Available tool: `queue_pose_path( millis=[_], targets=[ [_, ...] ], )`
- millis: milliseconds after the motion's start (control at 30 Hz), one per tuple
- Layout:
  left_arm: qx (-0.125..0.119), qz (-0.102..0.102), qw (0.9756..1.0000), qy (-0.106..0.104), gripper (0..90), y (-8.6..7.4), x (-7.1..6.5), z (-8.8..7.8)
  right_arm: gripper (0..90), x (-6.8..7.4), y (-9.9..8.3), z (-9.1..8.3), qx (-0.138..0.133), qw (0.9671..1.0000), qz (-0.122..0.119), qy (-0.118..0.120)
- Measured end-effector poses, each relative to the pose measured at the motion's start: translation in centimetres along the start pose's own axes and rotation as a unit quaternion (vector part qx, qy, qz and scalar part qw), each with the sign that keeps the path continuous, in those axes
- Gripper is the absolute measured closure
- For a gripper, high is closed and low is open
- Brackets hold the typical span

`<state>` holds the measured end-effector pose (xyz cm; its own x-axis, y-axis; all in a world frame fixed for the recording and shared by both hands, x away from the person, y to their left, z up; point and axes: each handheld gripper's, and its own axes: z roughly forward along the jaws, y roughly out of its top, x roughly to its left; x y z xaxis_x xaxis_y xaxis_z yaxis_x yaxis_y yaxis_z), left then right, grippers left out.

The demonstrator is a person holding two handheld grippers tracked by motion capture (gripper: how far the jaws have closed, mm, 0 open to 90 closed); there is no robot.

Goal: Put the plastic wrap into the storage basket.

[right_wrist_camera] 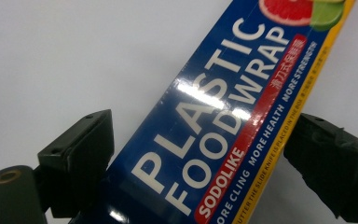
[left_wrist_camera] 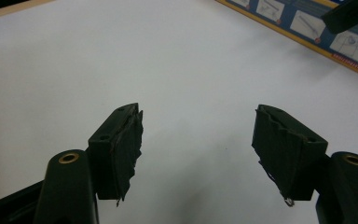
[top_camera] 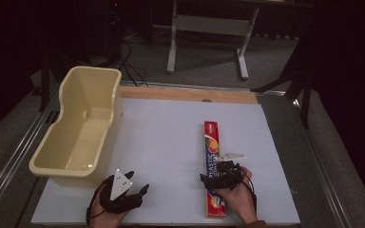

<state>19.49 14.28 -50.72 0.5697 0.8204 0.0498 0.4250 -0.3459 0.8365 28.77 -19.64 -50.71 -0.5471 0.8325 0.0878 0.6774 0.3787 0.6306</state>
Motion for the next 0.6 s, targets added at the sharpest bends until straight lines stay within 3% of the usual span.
queue_pose_path(
  millis=[267,367,500,533,600],
  targets=[
    [-0.006,-0.003,1.0,0.0,33.9,0.0,0.2,-0.3,12.7,-2.1,0.1,-0.9,0.04,0.9988,-0.024,0.013],
    [-0.005,-0.005,1.0,0.001,33.9,0.0,0.2,-0.2,17.0,-3.9,-0.5,-1.9,0.049,0.998,-0.034,0.019],
    [-0.002,-0.002,1.0,0.001,34.0,0.0,0.2,-0.1,16.8,-5.4,-0.9,-2.7,0.06,0.9975,-0.037,0.005],
    [-0.001,-0.001,1.0,0.0,34.7,0.0,0.2,-0.1,16.8,-6.2,-1.0,-3.3,0.068,0.9966,-0.044,-0.016],
    [-0.002,-0.002,1.0,0.0,35.2,0.0,0.2,-0.1,16.8,-7.1,-1.2,-3.8,0.074,0.9956,-0.045,-0.035]
  ],
)
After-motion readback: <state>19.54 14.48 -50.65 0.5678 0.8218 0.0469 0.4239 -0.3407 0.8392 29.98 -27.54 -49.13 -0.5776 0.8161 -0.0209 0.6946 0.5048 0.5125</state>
